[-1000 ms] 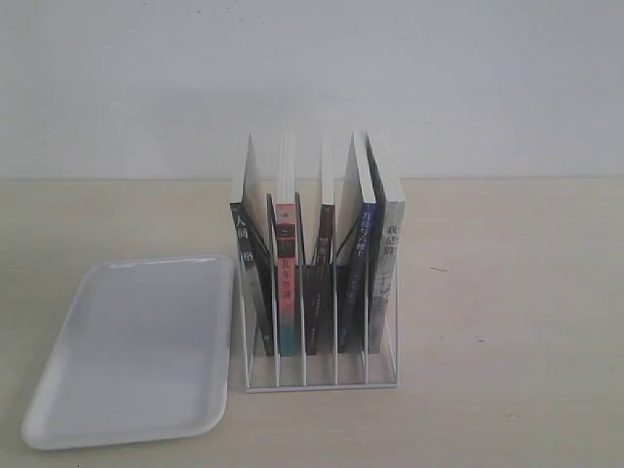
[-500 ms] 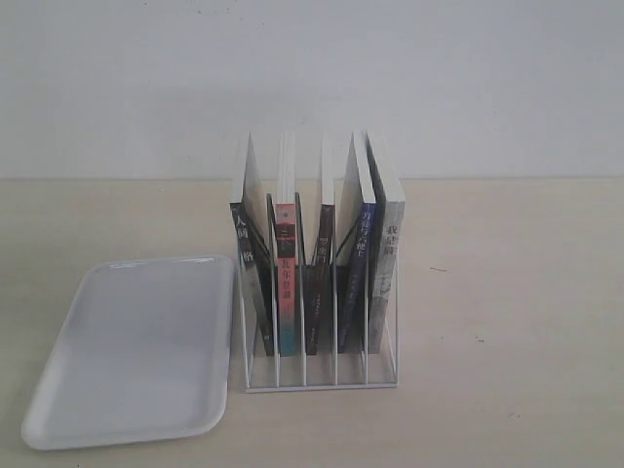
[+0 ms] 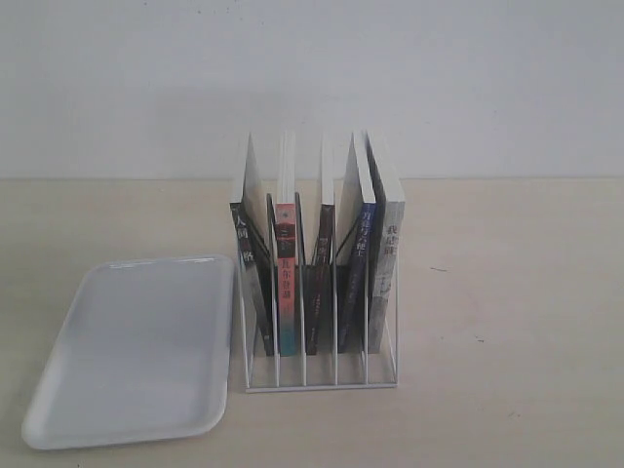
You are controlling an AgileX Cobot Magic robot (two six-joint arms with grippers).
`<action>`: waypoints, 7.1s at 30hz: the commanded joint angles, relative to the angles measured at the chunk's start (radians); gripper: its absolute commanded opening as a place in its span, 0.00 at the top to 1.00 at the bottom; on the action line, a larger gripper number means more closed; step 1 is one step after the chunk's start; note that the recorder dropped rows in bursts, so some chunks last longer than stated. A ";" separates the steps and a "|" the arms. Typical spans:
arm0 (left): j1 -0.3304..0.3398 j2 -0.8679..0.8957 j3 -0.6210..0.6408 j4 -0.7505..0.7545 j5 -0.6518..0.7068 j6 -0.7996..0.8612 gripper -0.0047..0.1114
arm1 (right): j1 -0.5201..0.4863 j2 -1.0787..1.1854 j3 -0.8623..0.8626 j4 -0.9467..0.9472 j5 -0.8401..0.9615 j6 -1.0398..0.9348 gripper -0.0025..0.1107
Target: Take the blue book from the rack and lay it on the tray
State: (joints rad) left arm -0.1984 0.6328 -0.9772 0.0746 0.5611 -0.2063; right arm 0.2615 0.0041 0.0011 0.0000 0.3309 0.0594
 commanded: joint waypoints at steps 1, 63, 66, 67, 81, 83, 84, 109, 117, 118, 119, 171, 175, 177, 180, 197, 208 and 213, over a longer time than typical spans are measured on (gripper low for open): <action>0.003 0.265 -0.217 -0.026 0.348 0.143 0.92 | -0.003 -0.004 -0.001 0.000 -0.009 -0.005 0.98; -0.232 1.135 -0.442 -0.399 0.077 0.206 0.58 | -0.003 -0.004 -0.001 0.000 -0.009 -0.005 0.98; -0.232 1.154 -0.442 -0.401 0.079 0.206 0.58 | -0.003 -0.004 -0.001 0.000 -0.009 -0.005 0.98; -0.232 1.154 -0.442 -0.401 0.073 0.206 0.58 | -0.003 -0.004 -0.001 0.000 -0.009 -0.005 0.98; -0.232 1.154 -0.470 -0.401 0.074 0.220 0.92 | -0.003 -0.004 -0.001 0.000 -0.009 -0.005 0.98; -0.232 1.154 -0.492 -0.405 0.101 0.220 0.92 | -0.003 -0.004 -0.001 0.000 -0.009 -0.005 0.98; -0.232 1.154 -0.508 -0.407 0.124 0.220 0.92 | -0.003 -0.004 -0.001 0.000 -0.009 -0.005 0.98; -0.232 0.991 -0.642 -0.404 0.258 0.163 0.92 | -0.003 -0.004 -0.001 0.000 -0.006 -0.005 0.98; -0.232 0.978 -0.642 -0.401 0.270 0.154 0.92 | -0.003 -0.004 -0.001 0.000 -0.006 -0.005 0.98; -0.232 0.979 -0.642 -0.401 0.270 0.154 0.92 | -0.003 -0.004 -0.001 0.000 -0.006 -0.005 0.98; -0.232 0.981 -0.642 -0.399 0.270 0.154 0.92 | -0.003 -0.004 -0.001 0.000 -0.006 -0.005 0.98; -0.232 1.089 -0.470 -0.401 0.119 0.132 0.83 | -0.003 -0.004 -0.001 0.000 -0.006 -0.005 0.98; -0.232 1.089 -0.470 -0.401 0.119 0.133 0.68 | -0.003 -0.004 -0.001 0.000 -0.006 -0.005 0.98; -0.232 1.089 -0.470 -0.401 0.122 0.133 0.62 | -0.003 -0.004 -0.001 0.000 -0.006 -0.005 0.98; -0.232 1.089 -0.470 -0.401 0.122 0.133 0.58 | -0.003 -0.004 -0.001 0.000 -0.006 -0.005 0.98; -0.232 1.002 -0.527 -0.401 0.268 0.218 0.57 | -0.003 -0.004 -0.001 0.000 -0.006 -0.005 0.98; -0.285 1.002 -0.532 -0.396 0.285 0.216 0.57 | -0.003 -0.004 -0.001 0.000 -0.006 -0.005 0.98; -0.325 1.014 -0.542 -0.264 0.254 0.104 0.58 | -0.003 -0.004 -0.001 0.000 -0.006 -0.005 0.98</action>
State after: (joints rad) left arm -0.5084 1.6408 -1.5036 -0.2698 0.8329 -0.0265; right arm 0.2615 0.0041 0.0011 0.0000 0.3309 0.0594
